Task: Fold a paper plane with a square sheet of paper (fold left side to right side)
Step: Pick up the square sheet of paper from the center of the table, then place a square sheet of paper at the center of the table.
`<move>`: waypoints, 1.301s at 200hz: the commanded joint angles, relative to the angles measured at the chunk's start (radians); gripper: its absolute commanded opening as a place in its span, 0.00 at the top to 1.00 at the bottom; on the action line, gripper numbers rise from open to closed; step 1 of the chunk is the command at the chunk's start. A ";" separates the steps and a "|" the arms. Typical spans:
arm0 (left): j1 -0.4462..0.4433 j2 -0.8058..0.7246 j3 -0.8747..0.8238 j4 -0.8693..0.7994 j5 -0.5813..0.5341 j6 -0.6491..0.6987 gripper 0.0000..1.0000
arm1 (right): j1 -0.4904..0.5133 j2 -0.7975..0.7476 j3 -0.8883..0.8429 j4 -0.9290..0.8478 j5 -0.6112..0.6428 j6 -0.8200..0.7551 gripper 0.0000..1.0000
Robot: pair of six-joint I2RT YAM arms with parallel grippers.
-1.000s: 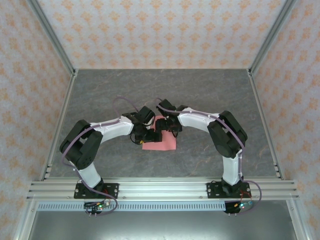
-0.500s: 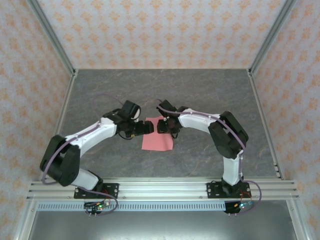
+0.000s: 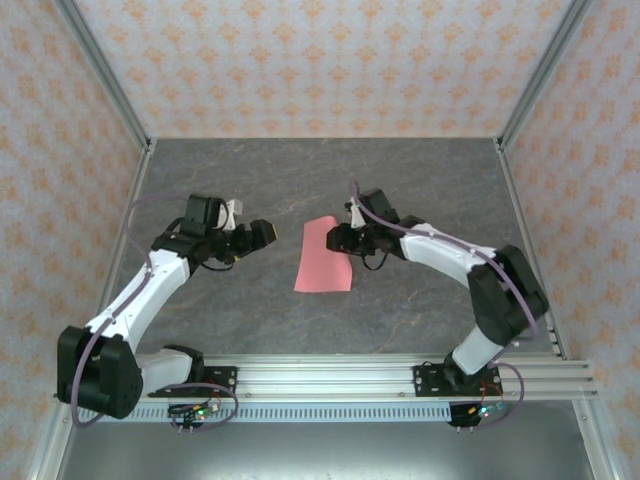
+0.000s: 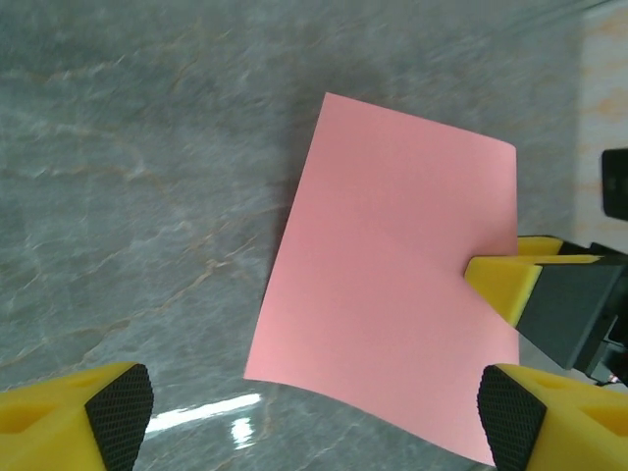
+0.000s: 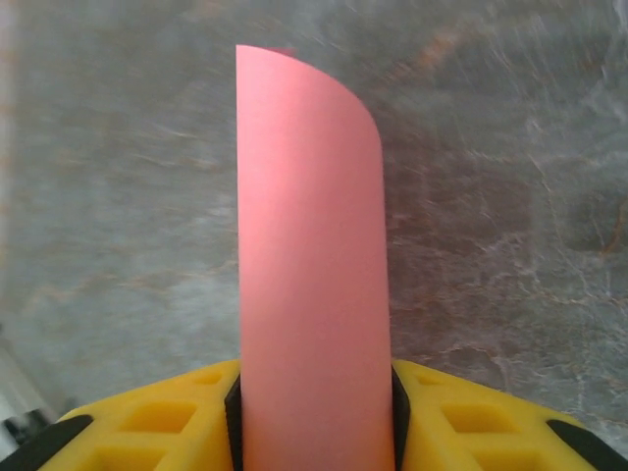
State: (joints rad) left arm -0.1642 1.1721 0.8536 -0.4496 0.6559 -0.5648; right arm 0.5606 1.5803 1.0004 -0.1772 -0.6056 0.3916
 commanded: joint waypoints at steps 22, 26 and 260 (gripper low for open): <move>0.011 -0.073 0.022 0.136 0.155 -0.028 0.10 | -0.123 -0.177 -0.071 0.225 -0.277 0.047 0.60; 0.011 -0.078 0.025 0.144 0.163 -0.030 0.10 | -0.133 -0.190 -0.071 0.229 -0.292 0.051 0.60; -0.176 -0.088 0.250 0.537 0.466 -0.081 0.20 | -0.108 -0.542 0.171 0.142 -0.520 0.019 0.63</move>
State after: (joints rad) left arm -0.3279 1.0954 1.0801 0.0277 1.0973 -0.6540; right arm 0.4496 1.0523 1.1557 -0.0257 -1.1477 0.4446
